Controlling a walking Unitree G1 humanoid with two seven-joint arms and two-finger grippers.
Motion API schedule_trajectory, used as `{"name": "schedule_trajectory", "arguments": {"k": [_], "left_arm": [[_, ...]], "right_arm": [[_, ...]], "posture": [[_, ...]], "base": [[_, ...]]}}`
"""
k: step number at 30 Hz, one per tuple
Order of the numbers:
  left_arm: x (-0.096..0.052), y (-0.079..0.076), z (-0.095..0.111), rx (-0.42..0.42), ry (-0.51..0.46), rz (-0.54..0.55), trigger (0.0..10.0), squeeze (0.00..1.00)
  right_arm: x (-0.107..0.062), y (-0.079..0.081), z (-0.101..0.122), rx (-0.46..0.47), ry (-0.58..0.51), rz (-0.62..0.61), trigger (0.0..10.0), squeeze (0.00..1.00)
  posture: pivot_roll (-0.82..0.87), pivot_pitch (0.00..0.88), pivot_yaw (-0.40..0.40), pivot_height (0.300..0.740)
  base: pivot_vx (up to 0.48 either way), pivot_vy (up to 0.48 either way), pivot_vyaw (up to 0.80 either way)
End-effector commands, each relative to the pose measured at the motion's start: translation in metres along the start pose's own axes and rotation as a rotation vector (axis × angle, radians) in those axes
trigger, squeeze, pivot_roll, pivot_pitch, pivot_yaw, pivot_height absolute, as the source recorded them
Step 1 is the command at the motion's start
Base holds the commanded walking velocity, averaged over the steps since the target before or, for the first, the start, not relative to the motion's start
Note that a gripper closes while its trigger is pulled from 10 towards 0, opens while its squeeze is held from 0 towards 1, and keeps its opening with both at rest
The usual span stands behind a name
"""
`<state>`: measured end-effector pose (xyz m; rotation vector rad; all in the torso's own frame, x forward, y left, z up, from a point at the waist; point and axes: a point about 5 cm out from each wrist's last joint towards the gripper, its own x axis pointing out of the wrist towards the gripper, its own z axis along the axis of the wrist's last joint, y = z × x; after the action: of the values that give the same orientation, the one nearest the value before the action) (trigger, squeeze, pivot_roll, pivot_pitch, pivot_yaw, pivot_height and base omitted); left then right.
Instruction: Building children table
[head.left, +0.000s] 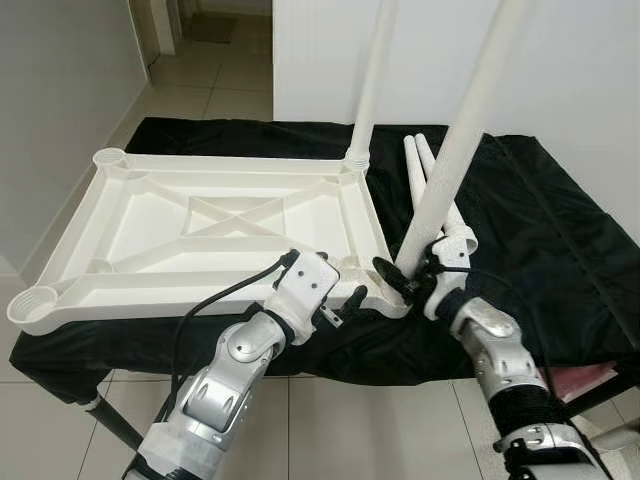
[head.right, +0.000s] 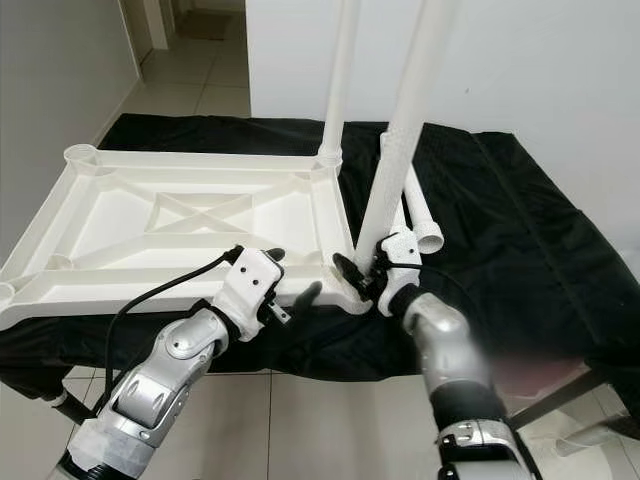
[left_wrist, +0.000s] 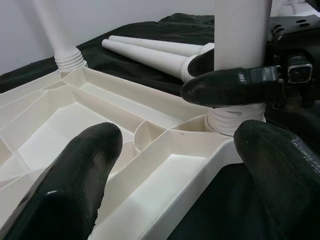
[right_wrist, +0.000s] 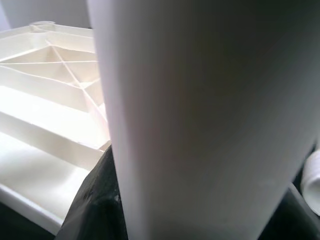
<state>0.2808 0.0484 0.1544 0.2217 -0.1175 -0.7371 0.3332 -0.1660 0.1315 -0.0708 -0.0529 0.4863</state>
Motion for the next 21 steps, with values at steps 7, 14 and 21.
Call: {"name": "schedule_trajectory", "arguments": {"k": [7,14,21], "left_arm": [[0.0,-0.004,-0.003,-0.006,0.01,-0.021,10.0,0.0],[0.0,-0.004,-0.003,-0.005,0.009,-0.021,10.0,0.0],[0.0,-0.006,-0.002,-0.005,0.006,-0.017,10.0,0.0]], "right_arm": [[-0.005,0.003,-0.014,0.06,0.112,-0.235,10.0,0.0],[-0.006,0.02,-0.014,0.123,0.103,-0.456,10.0,0.0],[-0.002,0.049,-0.008,0.206,0.058,-0.596,10.0,0.0]], "posture": [[0.01,0.023,-0.041,0.74],[0.02,0.017,-0.05,0.74],[0.03,0.01,-0.056,0.74]], "base": [[0.0,0.0,0.0],[0.0,0.0,0.0],[0.0,0.0,0.0]]}}
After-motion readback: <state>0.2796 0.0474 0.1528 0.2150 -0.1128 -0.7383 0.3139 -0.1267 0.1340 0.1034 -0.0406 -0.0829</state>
